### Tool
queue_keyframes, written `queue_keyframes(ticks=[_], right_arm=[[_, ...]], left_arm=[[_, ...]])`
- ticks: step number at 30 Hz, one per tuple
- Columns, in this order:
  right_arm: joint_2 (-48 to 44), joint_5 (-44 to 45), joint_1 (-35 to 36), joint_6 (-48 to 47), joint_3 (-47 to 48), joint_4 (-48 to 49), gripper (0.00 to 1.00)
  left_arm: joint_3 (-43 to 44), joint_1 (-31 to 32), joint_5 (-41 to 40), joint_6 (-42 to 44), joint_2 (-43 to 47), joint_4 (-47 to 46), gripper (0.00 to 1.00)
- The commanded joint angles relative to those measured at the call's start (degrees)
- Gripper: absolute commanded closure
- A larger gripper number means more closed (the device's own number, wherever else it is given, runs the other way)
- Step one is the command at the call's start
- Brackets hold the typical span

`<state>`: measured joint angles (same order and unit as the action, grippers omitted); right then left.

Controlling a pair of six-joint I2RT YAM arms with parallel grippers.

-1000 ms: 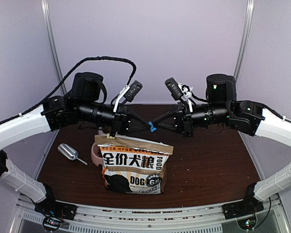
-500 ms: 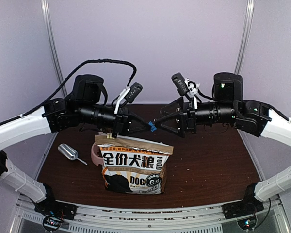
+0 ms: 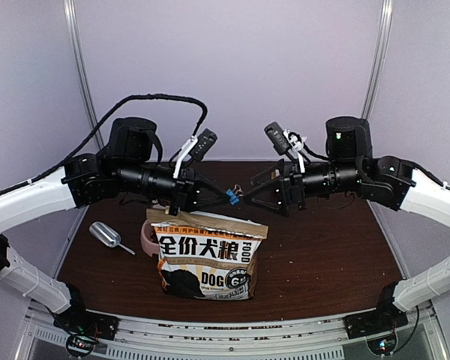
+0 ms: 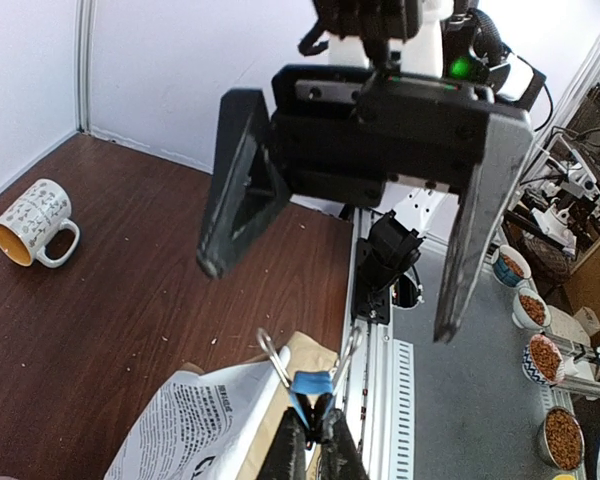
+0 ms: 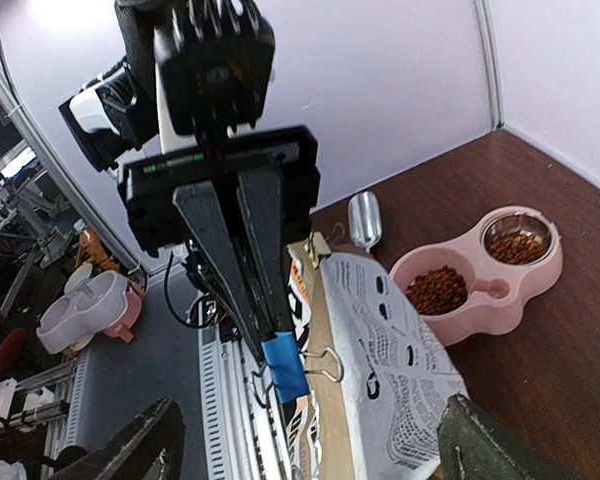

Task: Serve the pet food
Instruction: Pass from the left arm to the right

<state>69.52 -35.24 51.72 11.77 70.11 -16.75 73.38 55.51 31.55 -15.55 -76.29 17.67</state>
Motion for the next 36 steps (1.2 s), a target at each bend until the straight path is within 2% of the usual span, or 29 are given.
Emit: queue_keyframes(ticks=[1, 16, 23, 36], right_arm=[[1.9, -6.7, 0.0, 1.3, 1.6, -1.7, 0.11], [5.4, -9.7, 0.6, 1.6, 4.5, 0.8, 0.21], [6.6, -11.6, 1.0, 1.4, 5.4, 1.5, 0.37], [6.1, -12.4, 1.0, 1.1, 5.1, 1.7, 0.54]], left_arm=[[-0.4, 0.0, 0.7, 1.5, 1.3, -1.9, 1.0], [-0.2, 0.0, 3.8, 1.9, 0.4, -1.6, 1.0], [-0.2, 0.0, 4.5, 2.0, 0.2, -1.4, 1.0], [0.0, 0.0, 4.8, 2.2, 0.0, -1.1, 1.0]])
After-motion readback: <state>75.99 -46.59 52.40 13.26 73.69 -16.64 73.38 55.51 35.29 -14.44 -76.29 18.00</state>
